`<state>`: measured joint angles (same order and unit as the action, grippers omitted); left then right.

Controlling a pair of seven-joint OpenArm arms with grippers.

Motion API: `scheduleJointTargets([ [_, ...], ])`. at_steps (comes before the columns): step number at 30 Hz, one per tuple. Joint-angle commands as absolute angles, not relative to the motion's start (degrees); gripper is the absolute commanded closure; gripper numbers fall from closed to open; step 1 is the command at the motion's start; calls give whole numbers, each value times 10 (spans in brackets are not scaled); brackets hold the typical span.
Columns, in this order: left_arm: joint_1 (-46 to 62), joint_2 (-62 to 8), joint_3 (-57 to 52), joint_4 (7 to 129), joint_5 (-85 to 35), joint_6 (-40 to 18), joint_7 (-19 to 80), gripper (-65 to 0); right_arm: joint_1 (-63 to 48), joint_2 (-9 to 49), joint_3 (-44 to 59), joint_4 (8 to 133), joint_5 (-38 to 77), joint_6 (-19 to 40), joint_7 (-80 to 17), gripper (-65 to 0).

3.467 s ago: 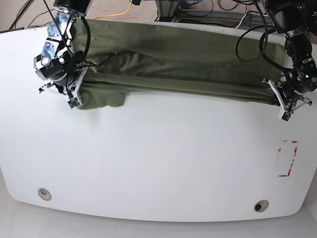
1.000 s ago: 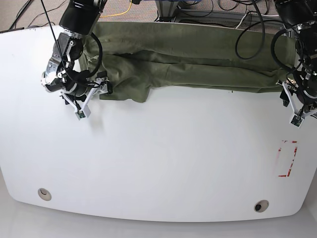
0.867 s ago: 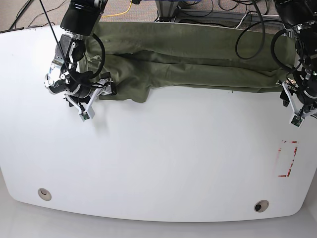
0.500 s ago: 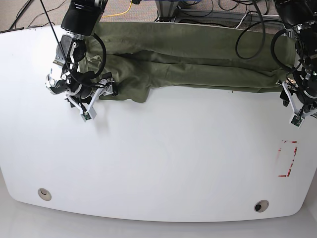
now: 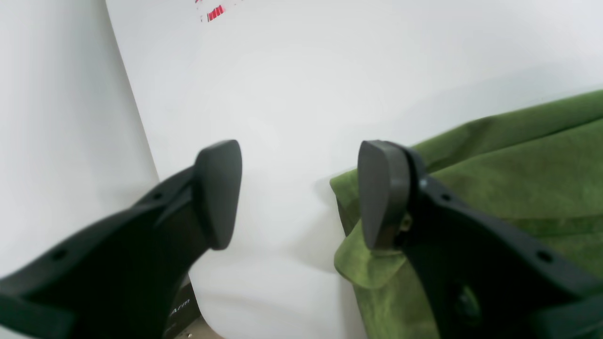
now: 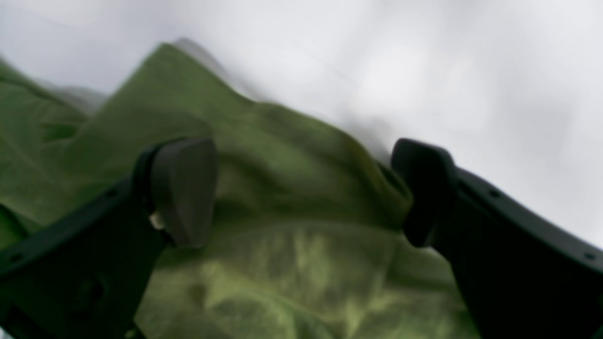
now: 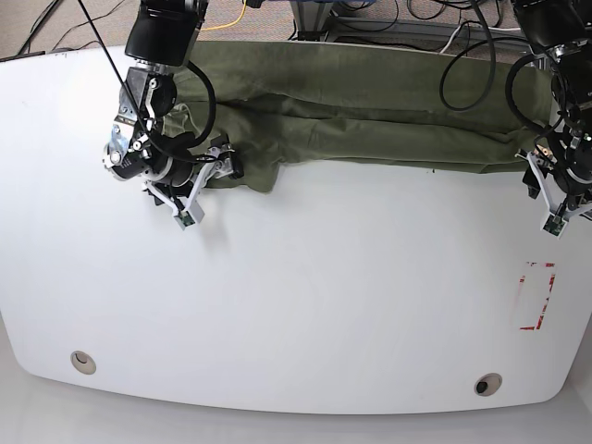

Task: Layout the t-shirt on the table in an organized manner, then fold the t-shirt properly
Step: 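Grasp the folded edge near the sleeve with the right gripper, then pull the folded edge with the right gripper toward the shirt's middle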

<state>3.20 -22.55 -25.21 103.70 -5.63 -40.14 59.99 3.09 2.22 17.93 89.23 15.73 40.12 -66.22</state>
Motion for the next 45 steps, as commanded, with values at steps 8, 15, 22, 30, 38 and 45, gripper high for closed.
scheduleJointTargets([
  [8, 25, -235, -255, 1046, -58, -400, 590, -367, 35, 19, 181, 895, 157, 400, -672, -366],
  [15, 27, -235, -255, 1046, -58, -400, 590, -367, 37, 18, 179, 899, 158, 400, -673, 0],
  [22, 27, -232, -255, 1046, -58, -400, 590, -367, 33, 16, 153, 949, 160, 400, -676, -13],
  [30, 28, -220, -255, 1045, -58, -400, 590, -367, 8, 20, 124, 1030, 246, 400, -724, -11],
  [38, 29, -211, -255, 1045, -56, -400, 590, -367, -30, 46, 123, 1067, 388, 400, -760, -13],
  [45, 29, -210, -254, 1045, -54, -400, 590, -367, -86, 98, 107, 1073, 510, 400, -760, -13],
])
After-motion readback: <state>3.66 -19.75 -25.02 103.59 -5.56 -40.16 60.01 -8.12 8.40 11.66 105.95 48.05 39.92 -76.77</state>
